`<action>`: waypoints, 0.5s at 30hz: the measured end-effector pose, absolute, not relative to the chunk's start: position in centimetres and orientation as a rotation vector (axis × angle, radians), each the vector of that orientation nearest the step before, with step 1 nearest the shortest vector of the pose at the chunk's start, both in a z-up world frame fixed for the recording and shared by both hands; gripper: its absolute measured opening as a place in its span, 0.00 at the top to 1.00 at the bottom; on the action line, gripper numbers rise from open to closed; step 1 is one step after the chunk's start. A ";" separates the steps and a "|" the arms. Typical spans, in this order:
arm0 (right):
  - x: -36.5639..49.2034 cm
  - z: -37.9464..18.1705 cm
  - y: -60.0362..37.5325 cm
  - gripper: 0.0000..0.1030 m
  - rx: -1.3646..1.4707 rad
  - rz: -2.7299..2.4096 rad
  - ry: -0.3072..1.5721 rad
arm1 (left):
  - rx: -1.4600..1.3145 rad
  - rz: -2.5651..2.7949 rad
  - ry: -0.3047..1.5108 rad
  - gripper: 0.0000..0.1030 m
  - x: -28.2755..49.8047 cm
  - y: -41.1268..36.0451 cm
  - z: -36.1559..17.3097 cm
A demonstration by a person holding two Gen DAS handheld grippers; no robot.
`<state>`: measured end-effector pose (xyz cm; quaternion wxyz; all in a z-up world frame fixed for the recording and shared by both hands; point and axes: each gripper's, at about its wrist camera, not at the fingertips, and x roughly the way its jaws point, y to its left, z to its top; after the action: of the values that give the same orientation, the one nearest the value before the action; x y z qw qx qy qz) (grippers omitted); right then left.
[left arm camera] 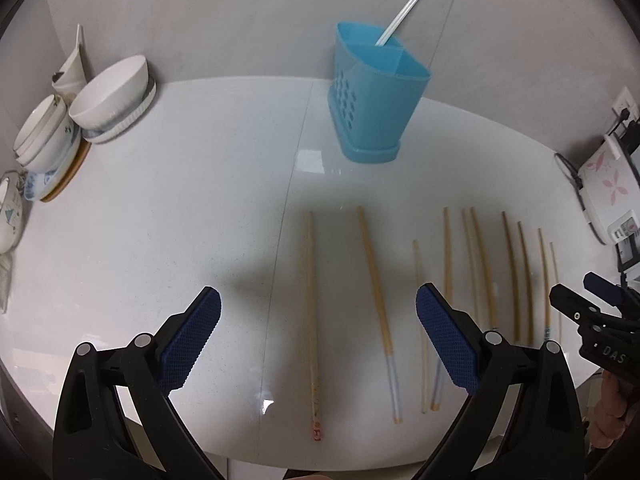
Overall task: Organize utensils
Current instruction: 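Lower the left tool onto a red-tipped chopstick while the right tool grasps a blue-patterned chopstick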
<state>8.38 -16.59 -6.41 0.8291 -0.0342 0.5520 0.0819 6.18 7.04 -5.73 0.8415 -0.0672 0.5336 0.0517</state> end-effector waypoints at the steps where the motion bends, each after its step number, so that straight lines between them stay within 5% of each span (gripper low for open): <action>1: 8.8 -7.5 -16.3 0.27 -0.075 0.181 1.192 | -0.149 0.109 1.139 0.09 6.4 7.3 -6.4; 8: 9.5 -12.5 -15.1 0.51 -0.084 0.202 1.314 | -0.150 0.109 1.241 0.14 7.3 8.1 -11.3; 15: 9.6 -14.8 -15.1 0.54 -0.083 0.185 1.391 | -0.129 0.102 1.316 0.18 7.0 7.9 -14.1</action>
<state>9.59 -15.13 -14.83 0.7631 -0.0382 0.6395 0.0850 7.02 7.92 -14.14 0.7880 -0.0600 0.6108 0.0475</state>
